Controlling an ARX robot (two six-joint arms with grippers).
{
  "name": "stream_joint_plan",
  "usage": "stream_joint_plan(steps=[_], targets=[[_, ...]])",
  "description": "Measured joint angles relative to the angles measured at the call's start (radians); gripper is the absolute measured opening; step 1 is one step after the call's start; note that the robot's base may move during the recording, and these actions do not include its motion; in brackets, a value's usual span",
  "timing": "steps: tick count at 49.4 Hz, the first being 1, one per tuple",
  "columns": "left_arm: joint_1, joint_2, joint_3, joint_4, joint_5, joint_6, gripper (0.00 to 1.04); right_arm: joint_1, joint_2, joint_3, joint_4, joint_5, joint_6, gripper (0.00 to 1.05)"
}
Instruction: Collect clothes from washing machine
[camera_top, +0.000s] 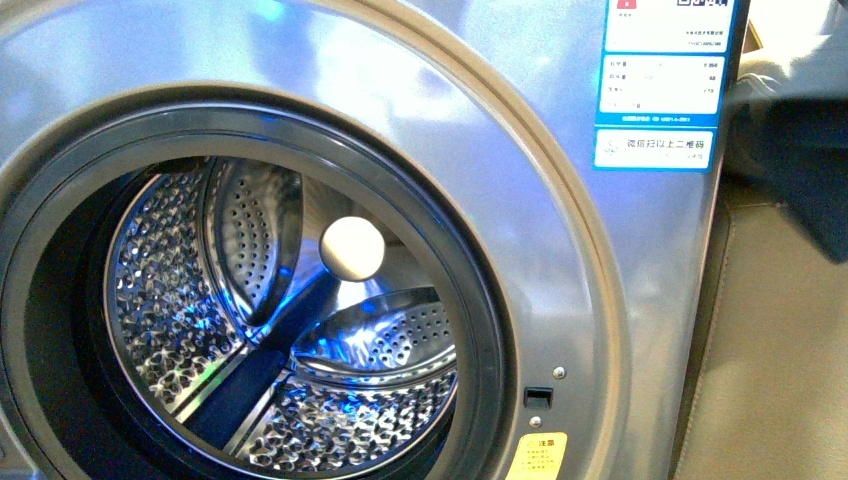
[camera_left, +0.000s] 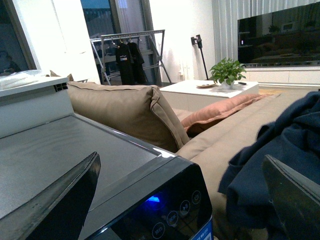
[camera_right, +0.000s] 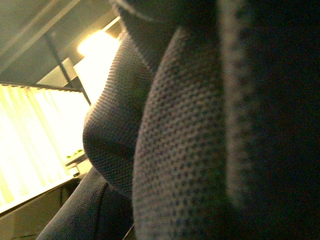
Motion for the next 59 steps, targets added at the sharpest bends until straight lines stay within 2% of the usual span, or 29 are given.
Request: stream_joint_plan(steps=[6, 12, 18, 21, 28, 38, 51, 59], targets=[[0.0, 0.0, 0.0, 0.0, 0.0, 0.0, 0.98, -0.254, -0.012, -0.084, 0.041, -0.143, 0.105, 0.08], [0.0, 0.0, 0.0, 0.0, 0.0, 0.0, 0.98, -0.449, 0.006, -0.158, 0.045, -0.248, 0.159, 0.08], [0.0, 0.0, 0.0, 0.0, 0.0, 0.0, 0.98, -0.579, 0.044, -0.228, 0.0, -0.339, 0.148, 0.08], [0.0, 0.0, 0.0, 0.0, 0.0, 0.0, 0.98, -0.615, 0.075, -0.26, -0.024, -0.366, 0.13, 0.08], [0.0, 0.0, 0.0, 0.0, 0.0, 0.0, 0.98, -0.645, 0.222, -0.324, -0.14, -0.4, 0.051, 0.08], [0.0, 0.0, 0.0, 0.0, 0.0, 0.0, 0.98, -0.622, 0.479, -0.349, -0.187, -0.369, 0.009, 0.53], [0.0, 0.0, 0.0, 0.0, 0.0, 0.0, 0.98, -0.582, 0.42, -0.351, -0.238, -0.352, 0.026, 0.97], [0.0, 0.0, 0.0, 0.0, 0.0, 0.0, 0.98, -0.512, 0.253, -0.356, -0.239, -0.376, 0.042, 0.97]])
